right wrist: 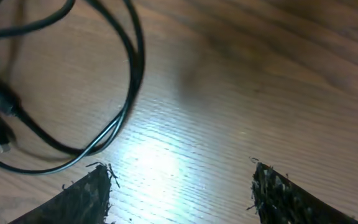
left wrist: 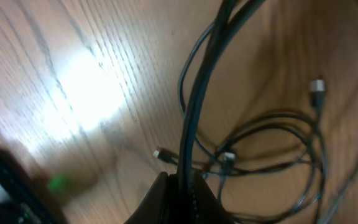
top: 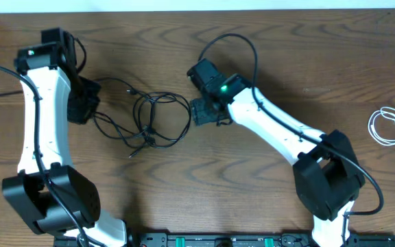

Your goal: Untangle cables

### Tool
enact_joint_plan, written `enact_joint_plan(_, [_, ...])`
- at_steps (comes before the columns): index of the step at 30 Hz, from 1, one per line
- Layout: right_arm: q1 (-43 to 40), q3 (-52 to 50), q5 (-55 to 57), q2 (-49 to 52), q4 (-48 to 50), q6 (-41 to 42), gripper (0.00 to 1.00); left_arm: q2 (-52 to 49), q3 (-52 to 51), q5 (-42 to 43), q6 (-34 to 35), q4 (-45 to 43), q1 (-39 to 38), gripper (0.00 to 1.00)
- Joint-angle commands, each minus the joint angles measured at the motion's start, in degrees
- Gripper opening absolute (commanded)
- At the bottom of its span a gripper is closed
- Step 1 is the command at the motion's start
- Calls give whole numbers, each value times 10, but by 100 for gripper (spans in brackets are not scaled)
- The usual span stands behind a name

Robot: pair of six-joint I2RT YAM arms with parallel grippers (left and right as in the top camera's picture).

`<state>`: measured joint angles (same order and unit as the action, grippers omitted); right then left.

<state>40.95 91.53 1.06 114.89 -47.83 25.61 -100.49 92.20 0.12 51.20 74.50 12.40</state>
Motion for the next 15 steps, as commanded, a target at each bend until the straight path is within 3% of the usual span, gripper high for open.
enact_joint_plan(1, [19, 3, 29, 17, 17, -8, 71, 5, -42, 9, 7, -23, 15, 7])
enact_joint_plan(15, [53, 3, 101, 109, 97, 24, 67, 5, -139, 3, 0, -111, 27, 8])
